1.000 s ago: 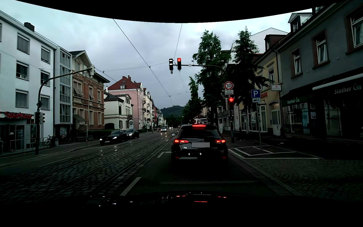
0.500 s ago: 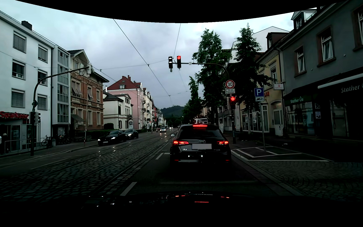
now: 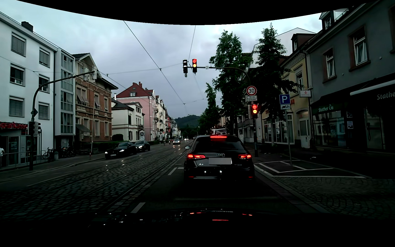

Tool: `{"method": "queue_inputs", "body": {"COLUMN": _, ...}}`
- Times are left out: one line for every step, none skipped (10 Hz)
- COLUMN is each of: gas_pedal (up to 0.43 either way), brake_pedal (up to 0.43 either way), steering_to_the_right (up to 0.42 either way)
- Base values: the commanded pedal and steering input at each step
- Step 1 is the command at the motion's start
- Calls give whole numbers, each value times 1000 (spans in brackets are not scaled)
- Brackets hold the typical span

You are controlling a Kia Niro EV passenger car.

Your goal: Follow the waypoints while adhering to traffic rules and regulations

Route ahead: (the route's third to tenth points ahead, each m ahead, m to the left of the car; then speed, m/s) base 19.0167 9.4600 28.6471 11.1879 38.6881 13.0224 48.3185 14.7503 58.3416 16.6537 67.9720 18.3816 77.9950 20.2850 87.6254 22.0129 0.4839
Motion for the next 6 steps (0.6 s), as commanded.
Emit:
{"method": "queue_inputs", "body": {"gas_pedal": 0, "brake_pedal": 159, "steering_to_the_right": -5}}
{"method": "queue_inputs", "body": {"gas_pedal": 0, "brake_pedal": 152, "steering_to_the_right": -5}}
{"method": "queue_inputs", "body": {"gas_pedal": 0, "brake_pedal": 128, "steering_to_the_right": -5}}
{"method": "queue_inputs", "body": {"gas_pedal": 0, "brake_pedal": 122, "steering_to_the_right": -5}}
{"method": "queue_inputs", "body": {"gas_pedal": 0, "brake_pedal": 116, "steering_to_the_right": -5}}
{"method": "queue_inputs", "body": {"gas_pedal": 0, "brake_pedal": 110, "steering_to_the_right": -5}}
